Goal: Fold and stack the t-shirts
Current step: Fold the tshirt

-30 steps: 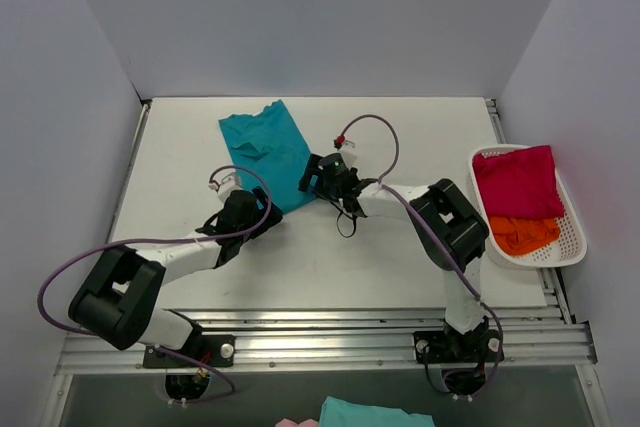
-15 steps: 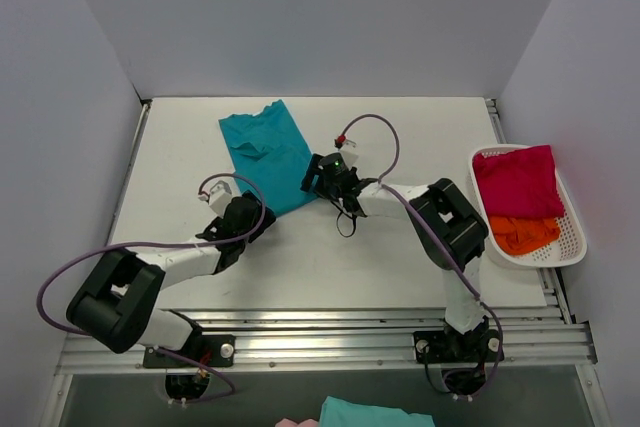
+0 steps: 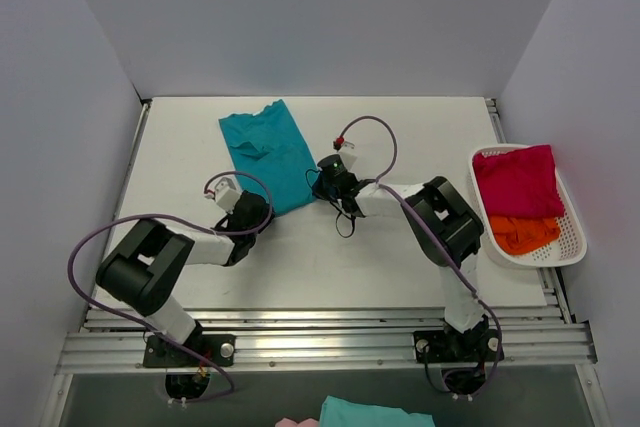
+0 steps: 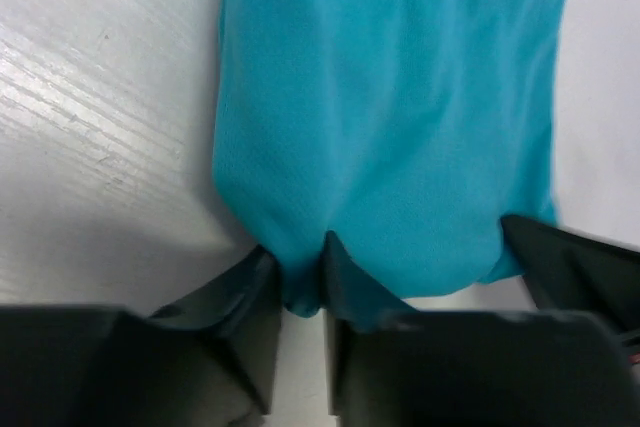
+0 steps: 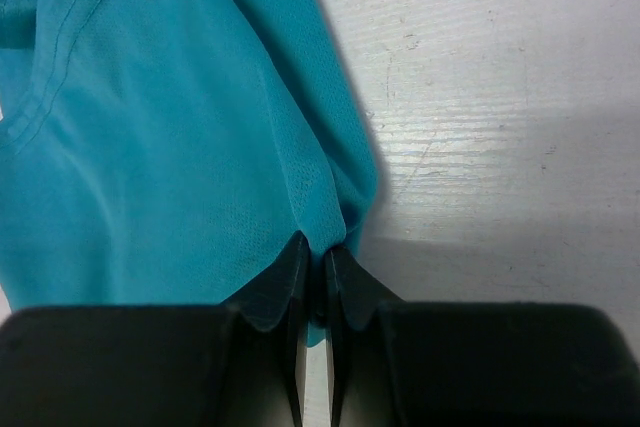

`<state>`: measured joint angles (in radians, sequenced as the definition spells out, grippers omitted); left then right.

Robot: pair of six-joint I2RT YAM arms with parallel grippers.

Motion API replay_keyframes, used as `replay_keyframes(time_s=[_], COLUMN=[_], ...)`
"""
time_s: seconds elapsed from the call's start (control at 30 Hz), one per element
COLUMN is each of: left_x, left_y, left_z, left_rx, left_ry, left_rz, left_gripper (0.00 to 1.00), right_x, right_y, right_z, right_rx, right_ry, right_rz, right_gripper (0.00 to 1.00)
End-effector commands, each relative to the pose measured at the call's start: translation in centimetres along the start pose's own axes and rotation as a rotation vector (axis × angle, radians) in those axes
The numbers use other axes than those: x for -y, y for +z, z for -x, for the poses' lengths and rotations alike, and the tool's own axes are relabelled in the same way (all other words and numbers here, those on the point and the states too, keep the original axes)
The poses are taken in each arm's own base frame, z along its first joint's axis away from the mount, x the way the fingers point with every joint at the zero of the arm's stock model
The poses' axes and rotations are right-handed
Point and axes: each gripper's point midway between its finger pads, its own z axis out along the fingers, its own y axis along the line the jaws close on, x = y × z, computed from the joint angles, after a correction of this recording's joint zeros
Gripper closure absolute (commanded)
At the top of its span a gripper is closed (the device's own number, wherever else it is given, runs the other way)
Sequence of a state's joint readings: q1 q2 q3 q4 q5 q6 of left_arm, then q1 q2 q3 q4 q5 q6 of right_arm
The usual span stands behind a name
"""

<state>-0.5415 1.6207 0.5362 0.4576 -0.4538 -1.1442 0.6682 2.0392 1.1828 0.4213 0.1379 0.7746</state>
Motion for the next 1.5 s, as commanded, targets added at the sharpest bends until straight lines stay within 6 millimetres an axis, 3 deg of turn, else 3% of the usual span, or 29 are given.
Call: replay_keyframes(time_s=[0.0, 0.1, 0.23, 0.37, 0.4, 0.47, 0.5, 0.57, 0.7, 0.8, 0.83, 0.9, 1.0, 1.2, 1.27, 1.3, 1.47], left_x=[-2.6, -2.8, -2.1, -1.2, -1.3, -0.8, -0.8, -0.8, -0.9, -1.0, -0.1, -0.3, 0.2, 3.3, 3.7, 4.5, 6.4], left_y=[0.5, 0.6, -0.1, -1.3, -1.6, -2.5, -2.9, -3.9, -6.3, -8.6, -9.6, -11.2, -12.8, -15.9, -16.0, -16.2, -15.7], left_z=[-2.0, -1.8, -0.9, -0.8, -0.9, -1.0, -1.0, -1.2, -1.4, -1.2, -0.4, 0.2, 1.4, 5.3, 6.2, 6.9, 8.9], left_rx=[-0.059, -0.048, -0.037, -0.074, -0.081, -0.095, -0.099, -0.122, -0.157, -0.168, -0.155, -0.158, -0.151, -0.075, -0.048, -0.034, -0.002], left_ry=[0.047, 0.055, 0.091, 0.145, 0.154, 0.173, 0.179, 0.189, 0.222, 0.236, 0.221, 0.224, 0.232, 0.234, 0.243, 0.257, 0.306], left_rz=[0.076, 0.087, 0.068, 0.028, 0.022, -0.008, -0.015, -0.035, -0.058, -0.067, -0.103, -0.111, -0.124, -0.194, -0.185, -0.190, -0.166], left_gripper=[0.77, 0.97, 0.98, 0.98, 0.98, 0.98, 0.98, 0.98, 0.98, 0.98, 0.98, 0.98, 0.98, 0.96, 0.94, 0.93, 0.91], right_x=[-0.8, -0.6, 0.5, 1.3, 2.0, 2.2, 2.9, 2.8, 2.8, 1.7, 0.7, 0.2, -1.4, -5.0, -4.8, -5.8, -7.3], right_y=[0.3, 0.2, -0.6, -2.8, -3.3, -4.6, -5.2, -6.7, -9.5, -11.5, -12.5, -13.4, -14.9, -16.6, -16.7, -16.9, -16.1], right_z=[1.5, 1.5, 1.7, 2.4, 1.5, 1.8, 0.5, 0.4, -2.7, -5.0, -5.9, -6.1, -5.5, -1.9, -1.0, 0.2, 2.8], right_rx=[0.034, 0.035, 0.059, 0.100, 0.085, 0.108, 0.090, 0.112, 0.083, 0.066, 0.063, 0.075, 0.103, 0.179, 0.193, 0.212, 0.230], right_ry=[-0.006, -0.007, 0.007, 0.041, 0.036, 0.054, 0.041, 0.050, 0.014, -0.026, -0.042, -0.052, -0.060, -0.054, -0.090, -0.082, -0.133], right_rz=[0.011, 0.003, -0.029, -0.056, -0.076, -0.093, -0.115, -0.123, -0.153, -0.148, -0.127, -0.135, -0.119, -0.087, -0.122, -0.111, -0.112], right_gripper=[1.00, 1.00, 1.00, 1.00, 1.00, 1.00, 1.00, 1.00, 1.00, 1.00, 1.00, 1.00, 1.00, 1.00, 1.00, 1.00, 1.00])
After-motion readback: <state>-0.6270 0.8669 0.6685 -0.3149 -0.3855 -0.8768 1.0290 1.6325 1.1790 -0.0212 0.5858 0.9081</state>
